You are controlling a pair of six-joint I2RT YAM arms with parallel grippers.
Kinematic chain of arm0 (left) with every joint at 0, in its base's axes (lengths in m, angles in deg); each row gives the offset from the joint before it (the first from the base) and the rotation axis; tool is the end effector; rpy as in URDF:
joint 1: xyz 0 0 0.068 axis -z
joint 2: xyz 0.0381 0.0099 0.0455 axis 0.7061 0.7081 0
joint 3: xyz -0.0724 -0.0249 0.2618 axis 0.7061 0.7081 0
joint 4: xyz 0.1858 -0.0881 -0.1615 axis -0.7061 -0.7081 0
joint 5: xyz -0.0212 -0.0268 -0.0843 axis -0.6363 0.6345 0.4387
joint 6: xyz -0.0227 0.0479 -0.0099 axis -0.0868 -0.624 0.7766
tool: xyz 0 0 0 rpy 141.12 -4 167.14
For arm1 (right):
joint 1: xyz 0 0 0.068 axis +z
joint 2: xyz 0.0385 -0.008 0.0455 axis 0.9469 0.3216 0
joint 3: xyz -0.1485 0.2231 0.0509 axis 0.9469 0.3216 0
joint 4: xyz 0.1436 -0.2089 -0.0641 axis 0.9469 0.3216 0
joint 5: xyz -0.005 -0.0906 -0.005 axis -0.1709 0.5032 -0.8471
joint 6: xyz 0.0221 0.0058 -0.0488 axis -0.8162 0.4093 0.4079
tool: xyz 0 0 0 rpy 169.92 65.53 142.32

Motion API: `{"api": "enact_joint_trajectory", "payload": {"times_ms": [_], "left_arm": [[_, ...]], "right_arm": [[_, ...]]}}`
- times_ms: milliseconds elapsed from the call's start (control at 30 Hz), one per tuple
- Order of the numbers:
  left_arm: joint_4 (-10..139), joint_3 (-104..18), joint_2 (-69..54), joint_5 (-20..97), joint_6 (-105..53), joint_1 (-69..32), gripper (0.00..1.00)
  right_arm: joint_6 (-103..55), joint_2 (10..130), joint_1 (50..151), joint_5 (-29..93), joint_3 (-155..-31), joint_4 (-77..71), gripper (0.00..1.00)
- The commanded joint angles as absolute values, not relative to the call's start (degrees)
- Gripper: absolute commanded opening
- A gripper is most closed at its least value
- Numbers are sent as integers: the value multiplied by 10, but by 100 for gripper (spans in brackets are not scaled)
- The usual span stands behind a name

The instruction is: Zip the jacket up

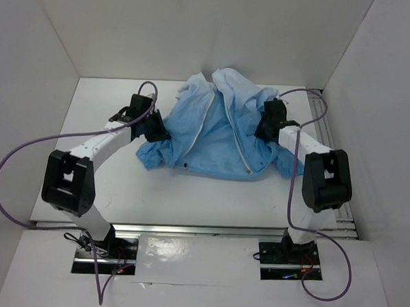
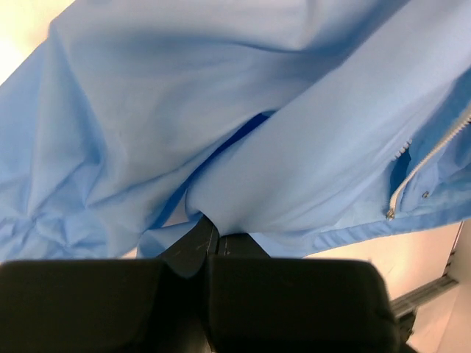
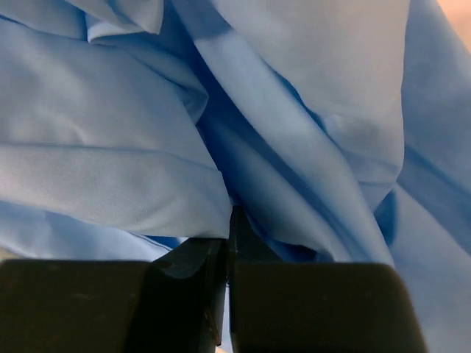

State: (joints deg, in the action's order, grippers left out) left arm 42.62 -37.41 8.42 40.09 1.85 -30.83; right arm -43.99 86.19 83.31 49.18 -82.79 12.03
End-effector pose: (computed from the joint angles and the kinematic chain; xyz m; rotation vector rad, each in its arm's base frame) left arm 0.3387 -0.0913 0.2537 -0.4507 2.3873 -0.6482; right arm 0.3600 0.0710 0.2164 0.3775 2.3597 0.1242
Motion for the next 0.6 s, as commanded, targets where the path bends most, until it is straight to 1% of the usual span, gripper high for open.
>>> {"api": "enact_joint_trajectory", "payload": {"times_ms": [0,33,67,100,133,167,233,267,333,367,400,467,500,533,567], "left_arm": [[451,-466,123,415,27,-323,1],[442,-478,129,415,17,-328,9],[436,-487,129,421,9,-328,24],[429,-492,129,421,-5,-328,61],[422,-492,121,421,-11,-328,76],[414,-499,115,421,-17,-328,86],[391,-506,98,414,-37,-323,92],[365,-506,92,394,-37,-316,93],[345,-498,75,373,-43,-307,86],[336,-483,57,364,-43,-302,80],[329,-471,46,358,-38,-302,78],[329,-431,27,364,-38,-296,78],[335,-417,12,369,-38,-296,78],[335,-404,4,369,-26,-296,78],[341,-389,-6,361,-19,-296,78]], "right_arm": [[-421,886,806,445,-932,100,11],[-421,869,806,438,-932,100,17],[-413,851,813,433,-925,100,26],[-413,833,818,423,-918,100,55],[-407,794,825,414,-911,100,57],[-407,774,830,414,-896,106,58],[-400,721,848,403,-877,113,62],[-400,706,854,403,-858,124,62],[-400,669,876,403,-840,124,62],[-408,660,885,395,-829,124,61],[-423,653,895,388,-803,109,59],[-443,646,935,354,-777,81,56],[-463,652,951,338,-749,37,54],[-472,661,978,296,-738,16,54],[-479,691,993,279,-731,-5,54]]}}
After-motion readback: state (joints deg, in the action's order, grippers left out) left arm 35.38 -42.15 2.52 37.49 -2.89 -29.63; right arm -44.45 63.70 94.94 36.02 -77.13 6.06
